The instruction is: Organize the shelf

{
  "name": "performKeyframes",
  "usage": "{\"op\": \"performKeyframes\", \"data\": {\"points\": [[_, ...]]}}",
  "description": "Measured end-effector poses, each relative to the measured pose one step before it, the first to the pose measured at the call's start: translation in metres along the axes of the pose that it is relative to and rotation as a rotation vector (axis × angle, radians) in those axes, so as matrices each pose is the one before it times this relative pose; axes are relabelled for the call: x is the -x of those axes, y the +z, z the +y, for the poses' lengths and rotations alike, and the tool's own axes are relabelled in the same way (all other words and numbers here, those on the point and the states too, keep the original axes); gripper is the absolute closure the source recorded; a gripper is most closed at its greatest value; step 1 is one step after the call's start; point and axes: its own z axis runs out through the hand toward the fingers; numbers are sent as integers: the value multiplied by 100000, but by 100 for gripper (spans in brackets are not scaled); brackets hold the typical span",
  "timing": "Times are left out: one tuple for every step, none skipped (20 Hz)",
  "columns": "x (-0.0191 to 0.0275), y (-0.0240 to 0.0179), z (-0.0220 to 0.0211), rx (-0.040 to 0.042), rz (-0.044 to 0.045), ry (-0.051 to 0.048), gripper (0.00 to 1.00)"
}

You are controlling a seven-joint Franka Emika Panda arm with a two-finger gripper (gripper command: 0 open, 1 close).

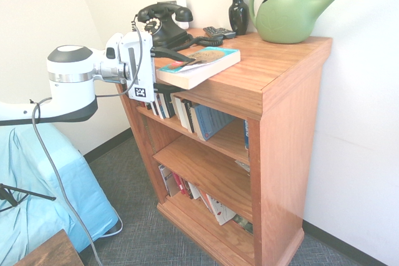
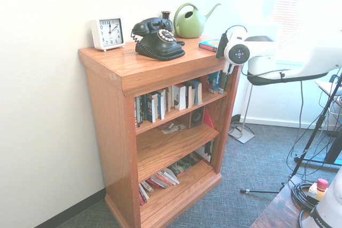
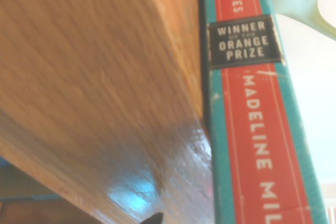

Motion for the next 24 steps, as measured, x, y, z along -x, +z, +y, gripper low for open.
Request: {"op": "performKeyframes", "data": {"points": [[-104,211,102,299,-81,205,100],[-146,81,13,100,106,107,100],[-385,8,34,199,298,137,100],[-188,-56,24,459,-108,-311,100],[-120,-86,-2,209,101,-98,100],[-88,-70,-14,147,19,-100,100],[-124,-64,35,207,13,-68,100],[-109,-32,49,149,44,142,100],[-61,3,24,181,-24,102,100],[22,36,-43,176,-141,-76,100],[55,52,-60,151,-203,-111,100],[46,57,-32,178,-174,-85,100],[32,45,-10,153,-130,-48,100],[16,37,10,128,-89,-11,100],[12,17,-12,26,-41,-23,100],[22,33,-10,24,-60,-32,100],[30,30,-36,1,-104,-42,100],[32,36,-25,100,-148,-27,100],[29,34,-15,105,-159,-6,100],[26,31,-21,57,-101,-32,100],[4,13,-9,15,-13,-10,100],[-81,-1,-5,-6,97,94,100],[-76,39,-87,-36,55,12,100],[-97,13,-54,-32,104,67,100]]}}
